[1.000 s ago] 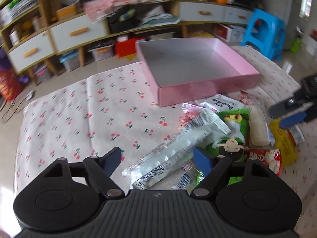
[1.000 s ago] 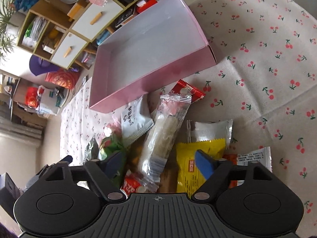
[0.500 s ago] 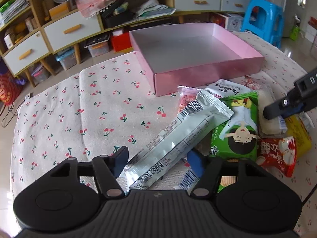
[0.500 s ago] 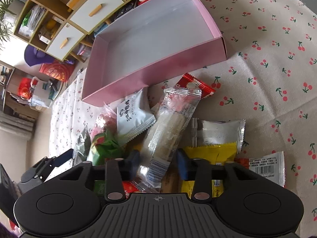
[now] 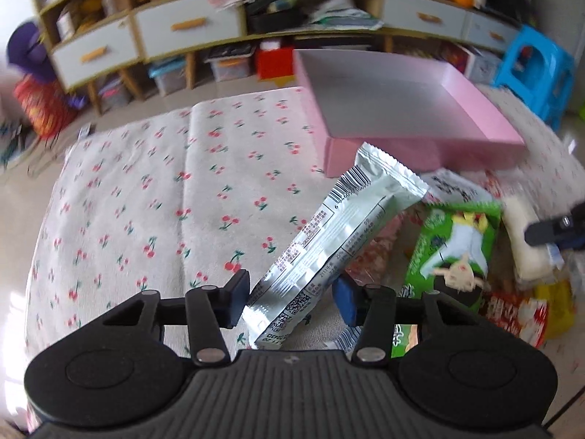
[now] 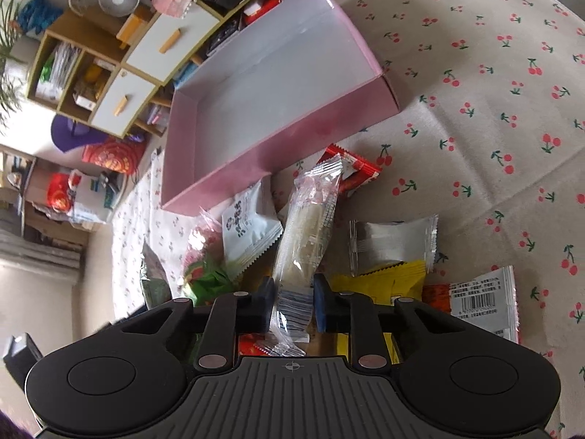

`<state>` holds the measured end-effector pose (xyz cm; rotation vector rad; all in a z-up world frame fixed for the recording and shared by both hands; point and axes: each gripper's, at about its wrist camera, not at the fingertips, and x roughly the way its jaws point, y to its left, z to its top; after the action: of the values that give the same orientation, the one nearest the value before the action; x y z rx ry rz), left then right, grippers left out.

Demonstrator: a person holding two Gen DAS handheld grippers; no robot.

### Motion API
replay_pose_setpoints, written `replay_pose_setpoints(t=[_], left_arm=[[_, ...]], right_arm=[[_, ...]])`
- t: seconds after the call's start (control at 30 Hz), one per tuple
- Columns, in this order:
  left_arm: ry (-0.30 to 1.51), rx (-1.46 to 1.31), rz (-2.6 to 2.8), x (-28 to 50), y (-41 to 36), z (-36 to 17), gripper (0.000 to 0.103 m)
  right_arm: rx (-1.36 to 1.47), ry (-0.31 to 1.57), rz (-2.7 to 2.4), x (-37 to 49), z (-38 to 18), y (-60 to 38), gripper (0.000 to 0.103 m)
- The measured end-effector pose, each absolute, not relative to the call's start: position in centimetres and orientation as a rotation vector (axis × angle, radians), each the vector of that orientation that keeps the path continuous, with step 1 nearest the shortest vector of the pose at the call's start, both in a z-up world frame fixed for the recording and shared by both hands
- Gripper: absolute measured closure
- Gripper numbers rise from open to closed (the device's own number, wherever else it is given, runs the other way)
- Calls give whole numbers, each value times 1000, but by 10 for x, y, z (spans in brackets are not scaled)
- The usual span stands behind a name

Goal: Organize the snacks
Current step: 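Lift and carry both held bars over the pink box with both grippers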

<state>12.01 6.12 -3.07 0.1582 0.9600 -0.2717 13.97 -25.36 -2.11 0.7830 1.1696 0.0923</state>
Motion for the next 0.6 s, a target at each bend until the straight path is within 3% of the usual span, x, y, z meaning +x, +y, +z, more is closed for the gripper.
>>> replay_pose_setpoints(t=[0.17, 0.3, 0.6], left_arm=[[1002, 28, -248, 124, 75, -25, 60], [1021, -55, -247, 125, 81, -21, 74], [1011, -180, -232, 128, 88, -11, 76]], right_arm=[[833, 1156, 90, 136, -14, -262, 82], [877, 1149, 96, 133, -9, -268, 83], [948, 1088, 126, 131, 7, -276, 83]])
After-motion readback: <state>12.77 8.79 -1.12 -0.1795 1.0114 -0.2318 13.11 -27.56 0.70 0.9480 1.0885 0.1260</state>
